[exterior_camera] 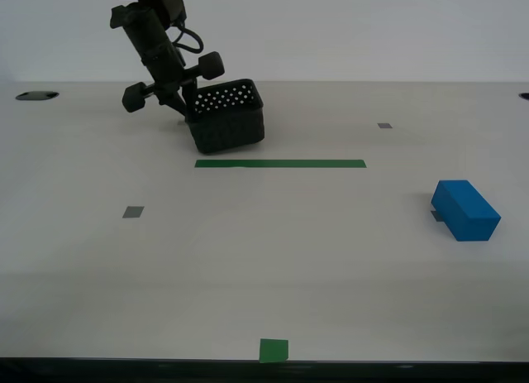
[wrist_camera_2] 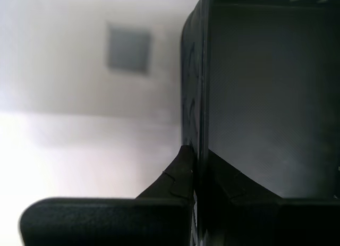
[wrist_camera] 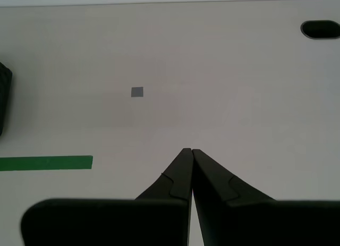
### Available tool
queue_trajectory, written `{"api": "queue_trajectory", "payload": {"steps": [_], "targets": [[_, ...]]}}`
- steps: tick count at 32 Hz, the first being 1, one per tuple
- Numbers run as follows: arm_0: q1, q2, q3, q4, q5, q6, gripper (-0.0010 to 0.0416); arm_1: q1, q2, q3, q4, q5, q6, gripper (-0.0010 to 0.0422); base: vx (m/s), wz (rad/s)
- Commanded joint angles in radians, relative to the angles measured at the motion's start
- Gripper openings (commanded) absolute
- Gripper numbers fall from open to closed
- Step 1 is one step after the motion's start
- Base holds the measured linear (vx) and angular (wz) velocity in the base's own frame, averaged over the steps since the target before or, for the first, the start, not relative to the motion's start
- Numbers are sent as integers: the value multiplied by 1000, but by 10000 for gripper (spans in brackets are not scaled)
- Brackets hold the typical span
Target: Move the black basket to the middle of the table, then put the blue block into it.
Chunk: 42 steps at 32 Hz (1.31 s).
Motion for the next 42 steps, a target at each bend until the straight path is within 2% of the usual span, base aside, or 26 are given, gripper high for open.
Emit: {"api": "queue_trajectory", "payload": {"steps": [1, 4, 6, 13, 15, 19, 21, 22, 29, 34, 42], "targets": [[0, 0, 1, 0, 3, 3, 0, -13, -20, 0, -84, 13, 79, -2, 0, 0], [0, 0, 1, 0, 4, 3, 0, -27, -48, 0, -138, 0, 145, -2, 0, 0], [1, 0, 1, 0, 4, 3, 1, -39, -71, 0, -149, -4, 166, -2, 0, 0], [1, 0, 1, -1, 4, 5, 0, -118, -147, -1, -193, -8, 167, -2, 0, 0], [1, 0, 1, -1, 4, 6, 0, -157, -156, -1, -203, -44, 171, -2, 0, 0], [1, 0, 1, -2, 4, 6, 0, -225, -157, -1, -214, -59, 172, -1, 0, 0], [1, 0, 1, -2, 3, 6, 1, -267, -157, -1, -203, -86, 169, -1, 0, 0], [1, 0, 1, -2, 3, 6, 0, -299, -157, -1, -193, -111, 154, -1, 0, 0], [2, 0, 1, -20, 3, 6, 0, -348, -157, -16, -151, -111, 53, -1, 0, 0], [2, 0, 1, -25, 4, 5, 1, -345, -157, -146, -26, -109, -34, -1, 0, 0], [2, 0, 1, -26, 4, -2, 0, -345, -157, -231, 51, -110, -54, 0, 0, 0]]}}
